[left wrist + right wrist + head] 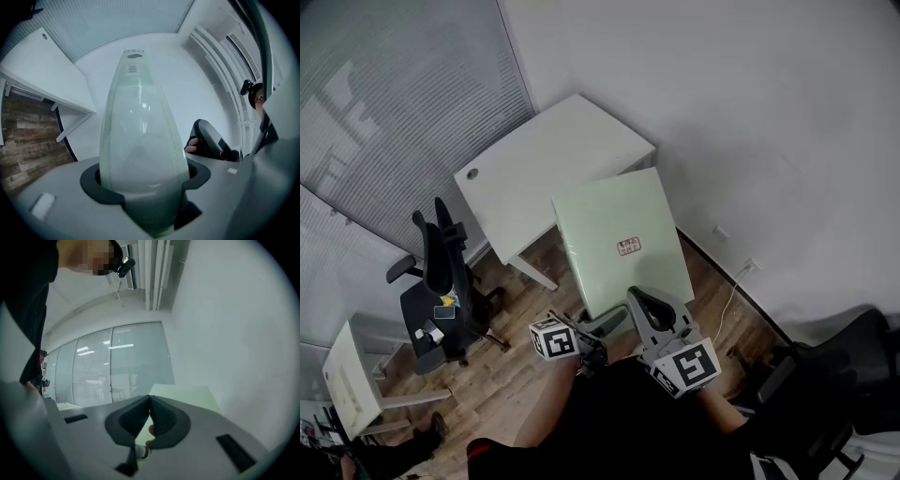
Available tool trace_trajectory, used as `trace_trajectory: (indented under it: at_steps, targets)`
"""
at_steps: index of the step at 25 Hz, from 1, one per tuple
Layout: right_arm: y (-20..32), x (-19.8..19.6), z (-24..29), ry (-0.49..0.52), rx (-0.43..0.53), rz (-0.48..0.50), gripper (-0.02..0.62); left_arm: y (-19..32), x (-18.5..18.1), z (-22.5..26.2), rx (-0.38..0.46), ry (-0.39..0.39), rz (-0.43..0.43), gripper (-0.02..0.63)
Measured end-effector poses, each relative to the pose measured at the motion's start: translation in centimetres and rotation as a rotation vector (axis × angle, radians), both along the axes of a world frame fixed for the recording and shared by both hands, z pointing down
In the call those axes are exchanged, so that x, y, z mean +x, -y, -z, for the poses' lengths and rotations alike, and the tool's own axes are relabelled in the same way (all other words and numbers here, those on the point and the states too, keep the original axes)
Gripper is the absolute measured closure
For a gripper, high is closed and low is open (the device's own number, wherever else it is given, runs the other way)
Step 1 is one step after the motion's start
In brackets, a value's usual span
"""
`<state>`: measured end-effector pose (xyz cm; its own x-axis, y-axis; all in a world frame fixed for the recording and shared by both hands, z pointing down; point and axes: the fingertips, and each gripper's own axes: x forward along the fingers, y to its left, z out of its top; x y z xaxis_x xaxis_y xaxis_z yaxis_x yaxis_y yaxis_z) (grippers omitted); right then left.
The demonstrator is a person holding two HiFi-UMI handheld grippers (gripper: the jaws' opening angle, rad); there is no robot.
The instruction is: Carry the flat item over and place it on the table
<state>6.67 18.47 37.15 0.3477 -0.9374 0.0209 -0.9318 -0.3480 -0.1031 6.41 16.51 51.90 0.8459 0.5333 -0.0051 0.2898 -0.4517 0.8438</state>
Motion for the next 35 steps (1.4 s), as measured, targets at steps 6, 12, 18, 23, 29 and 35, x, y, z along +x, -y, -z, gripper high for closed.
trace_trajectory:
  at_steps: [6, 12, 18, 23, 29, 35]
  targets:
    - [-1.0, 1.6, -0.7, 0.004, -0.001, 0.060, 0.595, -0.4, 1.4, 0.1, -0.008, -0.012, 0.083, 0.287]
    - [0.1, 1.7, -1.0, 0.019, -0.002, 0.133, 0.595, 1.1, 1.0, -0.3, -0.025, 0.007, 0.179, 0.287]
    - [2.7, 2.3, -1.4, 0.022, -0.018, 0.195, 0.596, 3.8, 0.9, -0.8, -0.038, 0.015, 0.265, 0.287]
    - [5.3, 4.1, -2.2, 0.013, -0.042, 0.226, 0.595, 6.7, 2.9, -2.2, -0.061, 0.022, 0.311, 0.287]
    - [8.0, 8.9, -1.7, -0.007, -0.065, 0.248, 0.595, 9.7, 7.6, -2.4, -0.091, 0.016, 0.347, 0.287]
    - [13.0, 13.2, -0.7, -0.012, -0.055, 0.295, 0.595, 14.1, 12.5, -1.5, -0.084, -0.005, 0.386, 0.287]
